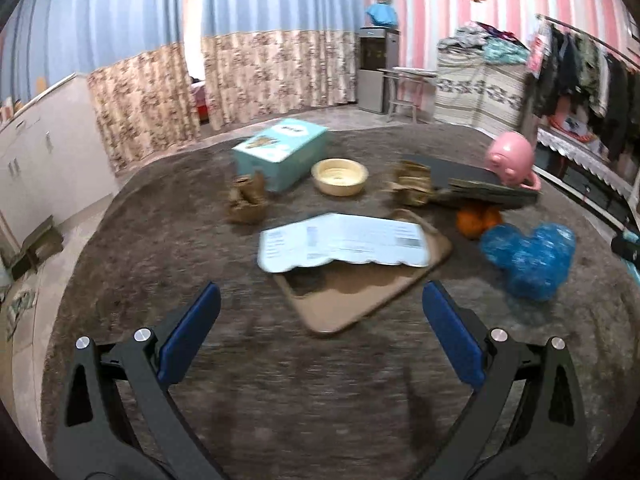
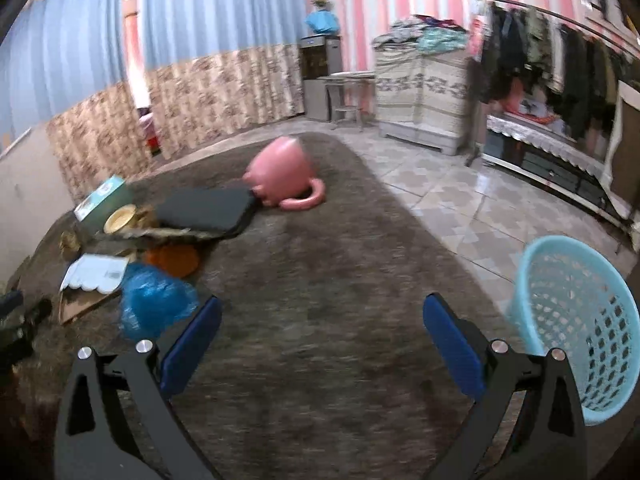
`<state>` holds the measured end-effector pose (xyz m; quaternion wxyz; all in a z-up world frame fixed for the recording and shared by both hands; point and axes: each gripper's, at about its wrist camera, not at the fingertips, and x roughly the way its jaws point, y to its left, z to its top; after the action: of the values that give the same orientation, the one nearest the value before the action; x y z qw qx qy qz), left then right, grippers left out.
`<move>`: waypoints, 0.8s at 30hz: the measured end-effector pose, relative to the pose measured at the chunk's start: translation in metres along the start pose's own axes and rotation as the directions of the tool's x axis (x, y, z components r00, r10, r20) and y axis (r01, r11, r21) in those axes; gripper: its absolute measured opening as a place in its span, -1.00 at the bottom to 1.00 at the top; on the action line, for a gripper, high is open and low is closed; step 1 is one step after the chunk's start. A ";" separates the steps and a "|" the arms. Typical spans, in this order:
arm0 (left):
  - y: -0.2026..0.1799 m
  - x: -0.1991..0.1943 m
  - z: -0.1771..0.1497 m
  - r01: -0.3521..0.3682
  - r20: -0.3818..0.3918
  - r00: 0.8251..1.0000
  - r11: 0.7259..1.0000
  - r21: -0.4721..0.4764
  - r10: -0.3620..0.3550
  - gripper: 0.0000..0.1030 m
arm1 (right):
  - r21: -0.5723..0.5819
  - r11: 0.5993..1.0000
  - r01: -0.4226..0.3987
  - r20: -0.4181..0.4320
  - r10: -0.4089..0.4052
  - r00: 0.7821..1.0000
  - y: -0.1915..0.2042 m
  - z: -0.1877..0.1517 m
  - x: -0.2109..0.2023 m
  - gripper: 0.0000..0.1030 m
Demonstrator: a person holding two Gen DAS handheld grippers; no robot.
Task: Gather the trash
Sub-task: 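Move both tools back over the rug toward the blue plastic bag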
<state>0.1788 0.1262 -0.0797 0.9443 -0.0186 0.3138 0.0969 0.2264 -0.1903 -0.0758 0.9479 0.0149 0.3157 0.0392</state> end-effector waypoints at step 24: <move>0.029 0.024 0.006 0.008 -0.036 0.999 1.000 -0.021 -0.009 0.89 | -0.177 0.949 -0.260 -0.108 0.244 0.964 0.093 -0.011 0.033 -0.43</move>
<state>0.1954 0.1593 -0.0879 0.9387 -0.0315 0.3297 0.0958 0.2399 -0.0949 -0.0997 0.9180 -0.0368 0.3460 0.1904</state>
